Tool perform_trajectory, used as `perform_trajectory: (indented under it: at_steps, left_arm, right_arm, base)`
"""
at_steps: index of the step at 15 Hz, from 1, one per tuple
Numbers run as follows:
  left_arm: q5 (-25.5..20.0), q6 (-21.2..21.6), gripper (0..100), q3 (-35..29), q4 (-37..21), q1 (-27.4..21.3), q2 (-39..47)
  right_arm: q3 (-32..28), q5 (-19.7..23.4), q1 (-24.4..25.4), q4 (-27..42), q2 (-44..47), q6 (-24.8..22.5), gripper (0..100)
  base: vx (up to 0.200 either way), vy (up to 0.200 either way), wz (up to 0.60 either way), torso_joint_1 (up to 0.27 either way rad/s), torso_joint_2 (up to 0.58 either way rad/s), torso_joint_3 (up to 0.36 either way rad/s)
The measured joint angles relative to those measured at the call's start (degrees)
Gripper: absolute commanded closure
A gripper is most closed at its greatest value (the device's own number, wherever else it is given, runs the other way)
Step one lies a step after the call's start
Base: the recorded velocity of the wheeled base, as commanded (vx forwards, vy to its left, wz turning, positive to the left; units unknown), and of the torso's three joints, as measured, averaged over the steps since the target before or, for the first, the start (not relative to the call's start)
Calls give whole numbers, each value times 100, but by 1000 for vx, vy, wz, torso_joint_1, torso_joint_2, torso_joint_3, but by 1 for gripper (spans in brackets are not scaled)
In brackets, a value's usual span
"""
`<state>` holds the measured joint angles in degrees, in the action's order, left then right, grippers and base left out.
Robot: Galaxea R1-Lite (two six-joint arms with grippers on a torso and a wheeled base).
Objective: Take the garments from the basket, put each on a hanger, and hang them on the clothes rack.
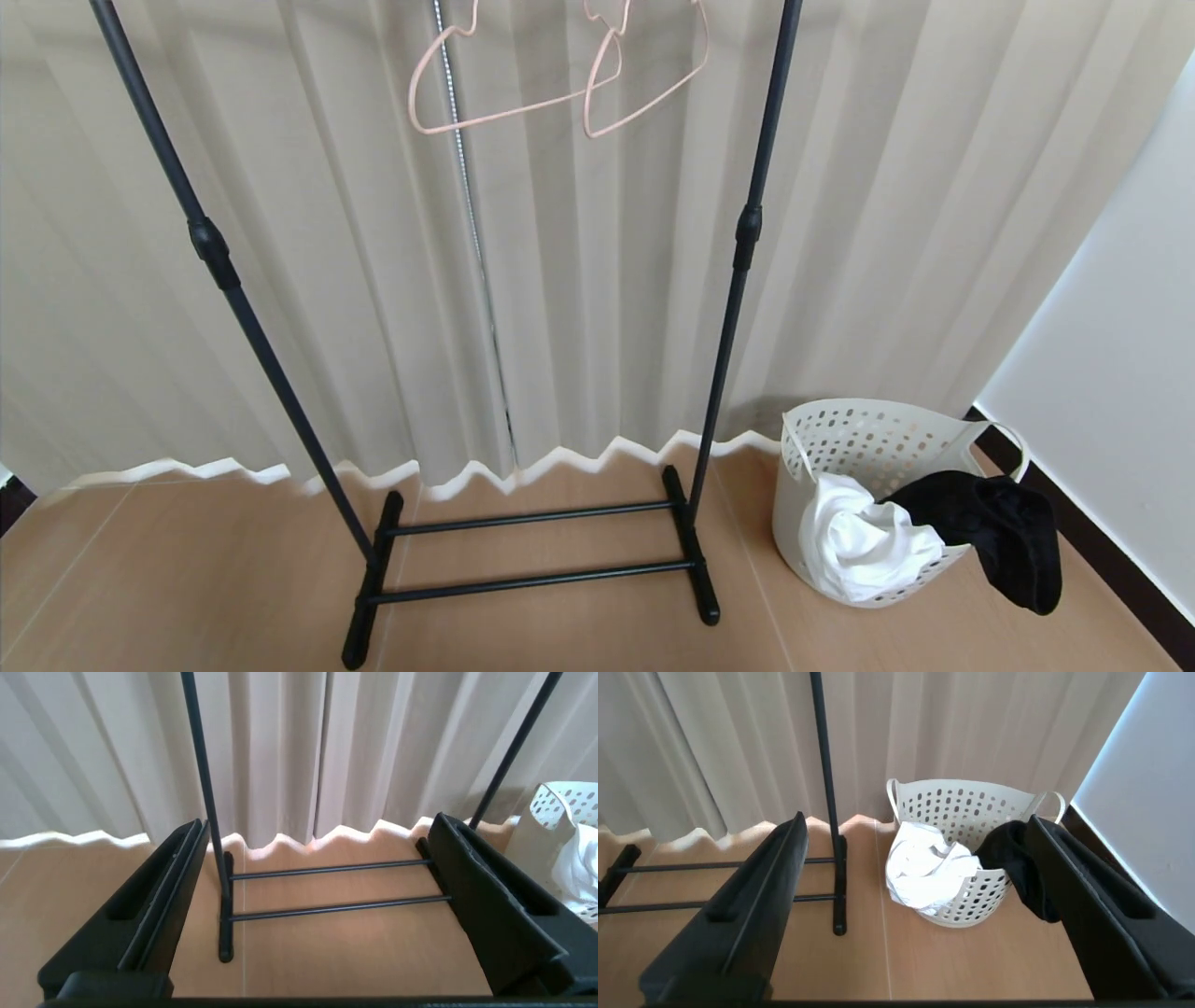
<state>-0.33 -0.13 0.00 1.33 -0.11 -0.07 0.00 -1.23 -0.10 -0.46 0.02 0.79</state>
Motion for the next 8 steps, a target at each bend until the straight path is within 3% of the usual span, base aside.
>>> perform_trajectory:
  at_steps: [2,8]
  left_arm:
    - [-7,11,0,0,-7,1,0]
    - [4,-18,0,0,-10,0,0]
  right_arm:
    - [0,0,0,0,0,0,0]
    - [0,1,0,-9,0,-1,0]
  base:
    - [0,0,0,12,264,273]
    - [200,0,0,4,42,45]
